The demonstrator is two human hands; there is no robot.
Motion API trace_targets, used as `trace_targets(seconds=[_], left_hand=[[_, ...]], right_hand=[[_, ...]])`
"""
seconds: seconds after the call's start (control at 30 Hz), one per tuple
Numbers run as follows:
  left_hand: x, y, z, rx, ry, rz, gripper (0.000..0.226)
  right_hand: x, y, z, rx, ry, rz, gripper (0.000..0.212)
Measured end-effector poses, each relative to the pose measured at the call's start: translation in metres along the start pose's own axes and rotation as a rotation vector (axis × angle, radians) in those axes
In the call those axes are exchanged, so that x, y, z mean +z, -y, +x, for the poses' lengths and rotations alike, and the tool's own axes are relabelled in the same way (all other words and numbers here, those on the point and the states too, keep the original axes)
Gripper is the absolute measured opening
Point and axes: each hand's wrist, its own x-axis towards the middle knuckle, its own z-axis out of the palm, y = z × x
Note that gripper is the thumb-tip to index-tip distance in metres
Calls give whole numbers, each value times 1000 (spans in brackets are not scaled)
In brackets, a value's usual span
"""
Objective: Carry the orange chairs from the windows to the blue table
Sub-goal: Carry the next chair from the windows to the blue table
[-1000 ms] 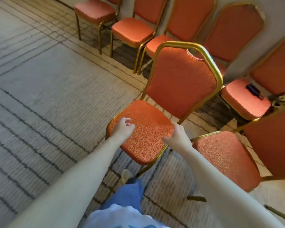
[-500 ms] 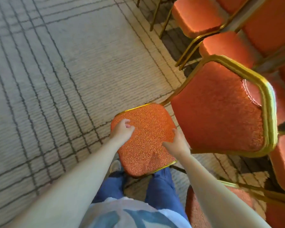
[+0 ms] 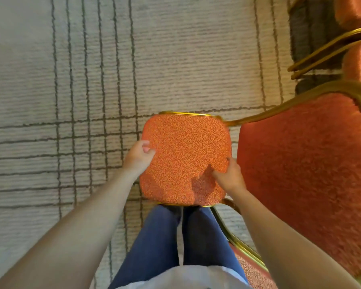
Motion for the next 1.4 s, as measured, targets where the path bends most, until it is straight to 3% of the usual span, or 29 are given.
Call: trace_targets(seconds=[0.13,0.27,0.37,0.67,0.87,1.03,1.17,1.27,1.4], left_hand=[[18,28,28,-63,-5,17,38],[38,61,64,-105,-21,-14,35],[47,87,96,-125,-44,-3,25],[80,137,143,-130,-154,-146,56],[94,145,144,-133,-234,-176,57],[93,149,149,-189,-222,-254,59],[92,154,153,-251,-189,-310,91],[88,156,157,-317,-157,-318,112],[85,159,159,-364,-126,-333,114]], right_hand=[[9,-19,38,39,16,17,82],[26,-42,78,46,-36,82,63],[41,-59,108,64,-65,155,65],[69,-102,176,62,-174,317,80],[77,-116,193,94,-237,385,82],[80,-124,201,186,-189,552,62],[82,-130,204,199,-159,613,51],[79,-130,203,214,-108,667,59],[75,-125,201,275,-34,689,69]])
